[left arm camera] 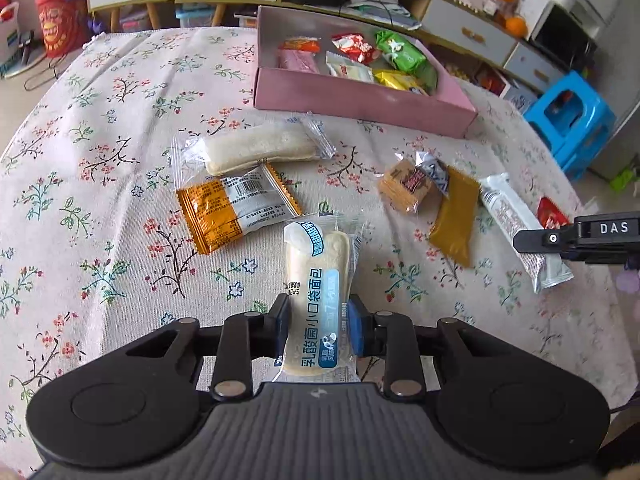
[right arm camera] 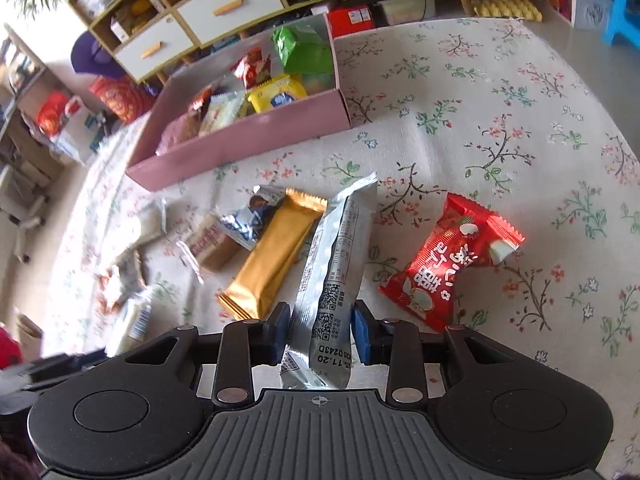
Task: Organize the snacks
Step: 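Carry the white bread packet and silver bar packet with both tools into the pink box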
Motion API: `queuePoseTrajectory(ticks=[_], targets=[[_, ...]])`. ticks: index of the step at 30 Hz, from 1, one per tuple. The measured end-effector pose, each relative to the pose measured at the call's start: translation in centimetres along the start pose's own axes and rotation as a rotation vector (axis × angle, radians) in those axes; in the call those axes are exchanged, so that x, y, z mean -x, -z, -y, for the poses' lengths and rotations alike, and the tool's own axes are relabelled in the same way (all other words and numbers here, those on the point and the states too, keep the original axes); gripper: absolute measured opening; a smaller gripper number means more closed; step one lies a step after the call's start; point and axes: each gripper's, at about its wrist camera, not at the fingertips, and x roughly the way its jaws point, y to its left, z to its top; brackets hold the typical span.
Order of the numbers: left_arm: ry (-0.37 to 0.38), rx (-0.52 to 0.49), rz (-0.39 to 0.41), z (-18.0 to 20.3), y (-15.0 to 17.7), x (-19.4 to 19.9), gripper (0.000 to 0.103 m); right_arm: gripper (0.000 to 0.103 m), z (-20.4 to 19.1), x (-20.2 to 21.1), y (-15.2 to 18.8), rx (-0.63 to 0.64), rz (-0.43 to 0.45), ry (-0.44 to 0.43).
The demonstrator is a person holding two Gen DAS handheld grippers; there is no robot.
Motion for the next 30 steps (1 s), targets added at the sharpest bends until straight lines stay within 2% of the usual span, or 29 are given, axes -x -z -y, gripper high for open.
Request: queuePoseTrajectory(ticks=[12,25,30], targets=[[0.054,0.075,0.055,0.3,-1.7,1.7,0.026,0.03,0.3,2.3,-1.5,-0.134,0.028,-0.139],[0.083,0.146,0.127,1.0,-5.7,2.1,0.026,0.03,-1.4,3.5,-5.1,-0.262,0.126,-0.273],[0.081,0.153,0.104,0.8,-8.4,1.1,0.026,0.03,-2.2,1.8,-7.9,-0.296,0.138,-0.261]])
